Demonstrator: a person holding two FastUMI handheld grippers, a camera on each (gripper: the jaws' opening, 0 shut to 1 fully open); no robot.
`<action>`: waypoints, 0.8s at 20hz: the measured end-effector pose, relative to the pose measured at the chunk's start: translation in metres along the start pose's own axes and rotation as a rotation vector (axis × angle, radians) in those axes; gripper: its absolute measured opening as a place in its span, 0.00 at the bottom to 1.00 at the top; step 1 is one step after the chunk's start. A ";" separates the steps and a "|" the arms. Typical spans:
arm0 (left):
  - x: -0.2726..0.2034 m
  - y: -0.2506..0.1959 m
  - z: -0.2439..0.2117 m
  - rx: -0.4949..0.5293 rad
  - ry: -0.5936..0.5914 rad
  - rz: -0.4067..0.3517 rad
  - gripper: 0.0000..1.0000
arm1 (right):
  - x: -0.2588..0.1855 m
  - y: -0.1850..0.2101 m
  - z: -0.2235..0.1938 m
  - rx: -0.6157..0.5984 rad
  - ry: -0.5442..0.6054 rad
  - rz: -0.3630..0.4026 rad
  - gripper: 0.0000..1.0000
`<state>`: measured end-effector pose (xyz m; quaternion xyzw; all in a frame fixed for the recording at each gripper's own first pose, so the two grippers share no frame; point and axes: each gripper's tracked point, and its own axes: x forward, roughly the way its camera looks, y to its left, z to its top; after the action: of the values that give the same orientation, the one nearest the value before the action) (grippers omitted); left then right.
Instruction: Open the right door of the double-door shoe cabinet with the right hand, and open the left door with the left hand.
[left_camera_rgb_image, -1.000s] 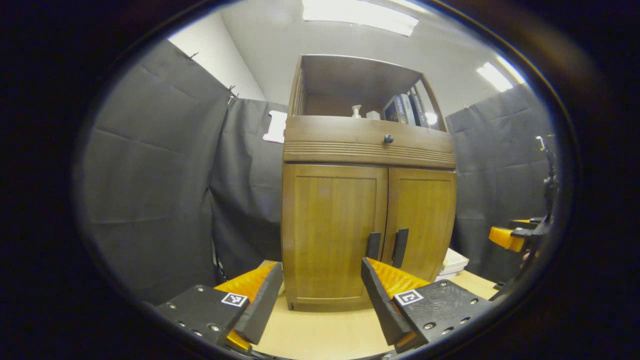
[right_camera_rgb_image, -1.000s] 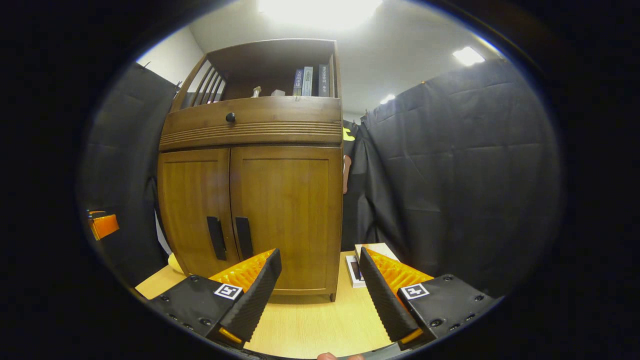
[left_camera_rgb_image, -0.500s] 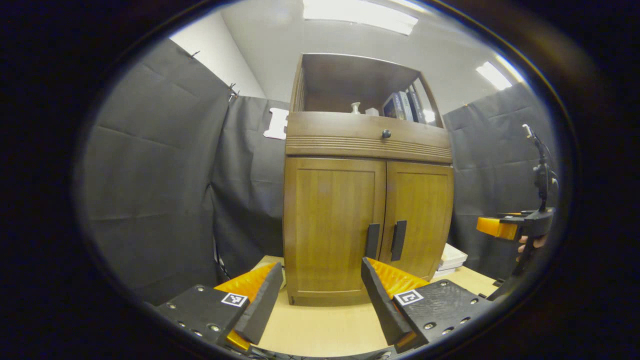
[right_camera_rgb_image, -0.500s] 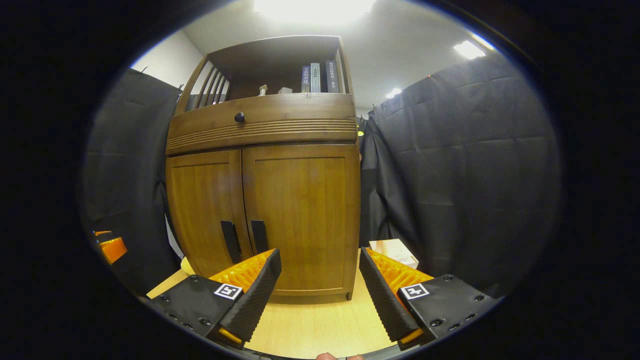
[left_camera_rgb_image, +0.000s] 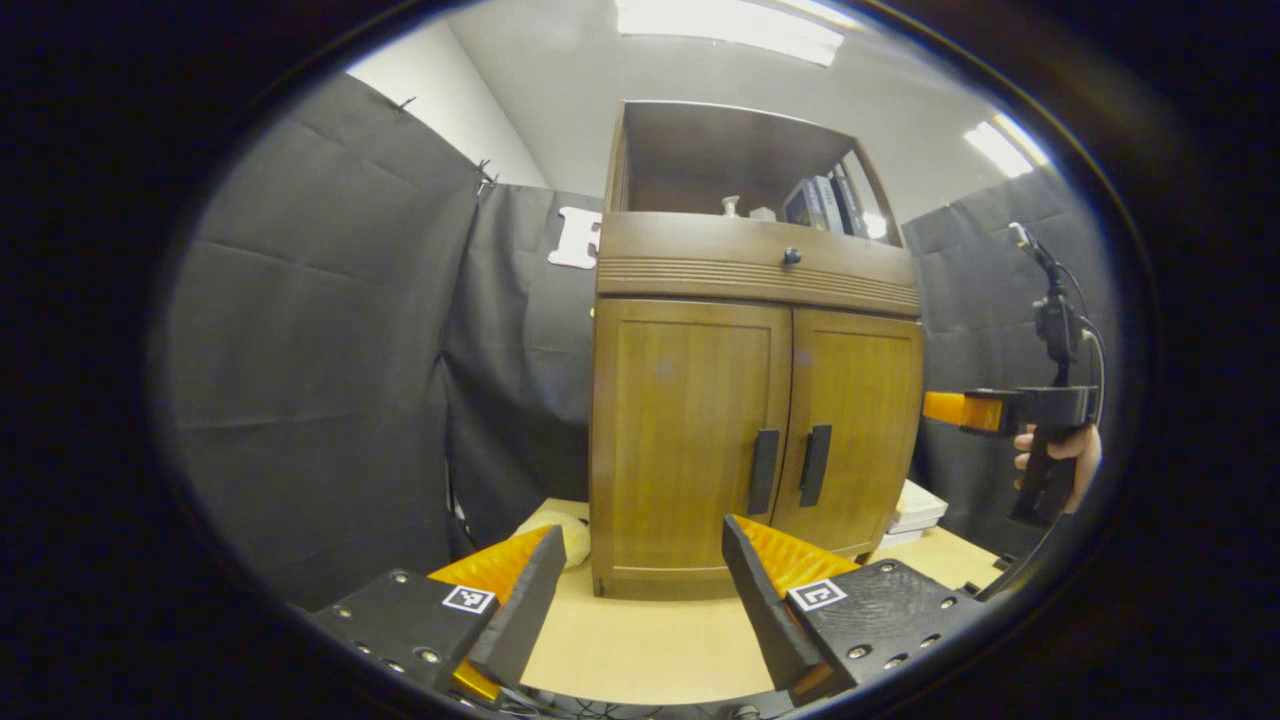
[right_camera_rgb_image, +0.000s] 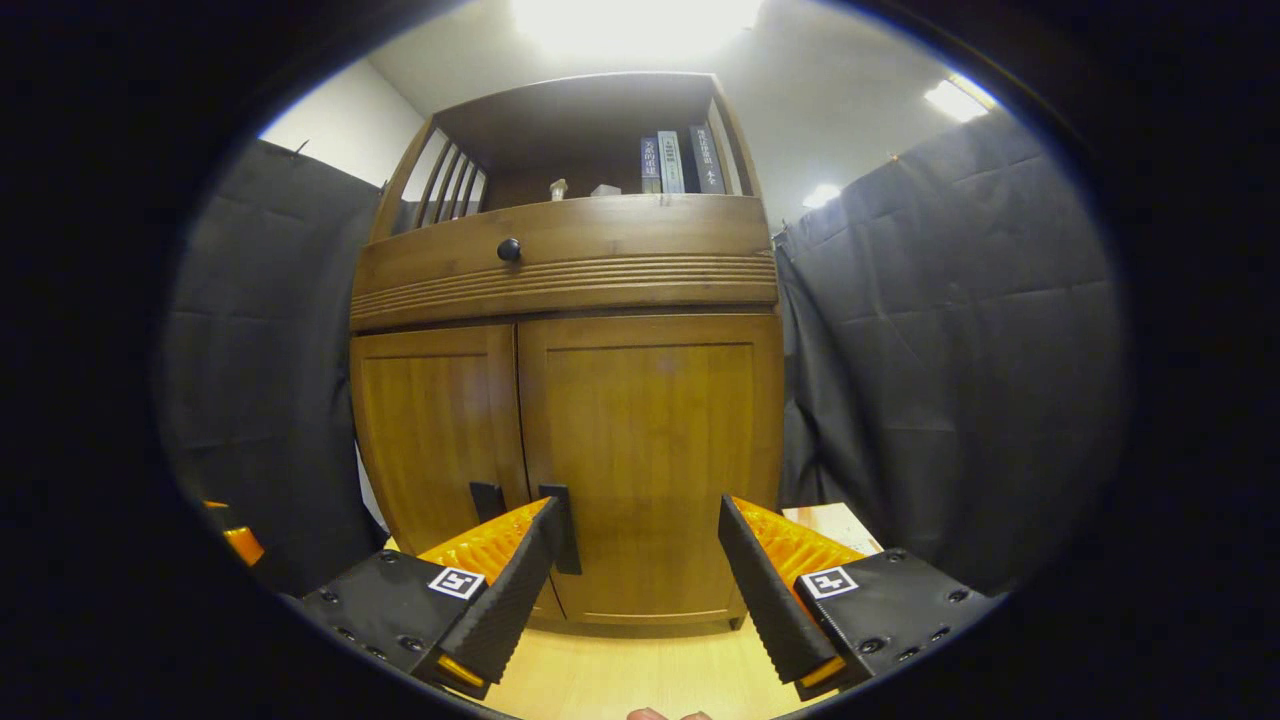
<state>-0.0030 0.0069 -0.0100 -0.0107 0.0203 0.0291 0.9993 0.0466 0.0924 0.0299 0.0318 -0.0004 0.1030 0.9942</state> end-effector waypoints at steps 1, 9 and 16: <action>0.000 0.000 0.002 0.003 0.004 0.008 0.92 | 0.007 0.004 0.000 0.003 0.001 0.008 0.98; 0.006 0.006 0.000 -0.018 0.047 0.076 0.92 | 0.063 0.041 -0.022 -0.009 0.044 0.064 0.99; 0.014 0.020 -0.014 -0.036 0.088 0.173 0.92 | 0.109 0.063 -0.043 -0.029 0.082 0.101 0.97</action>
<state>0.0087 0.0275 -0.0246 -0.0281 0.0643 0.1152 0.9909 0.1404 0.1793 -0.0083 0.0132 0.0370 0.1544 0.9872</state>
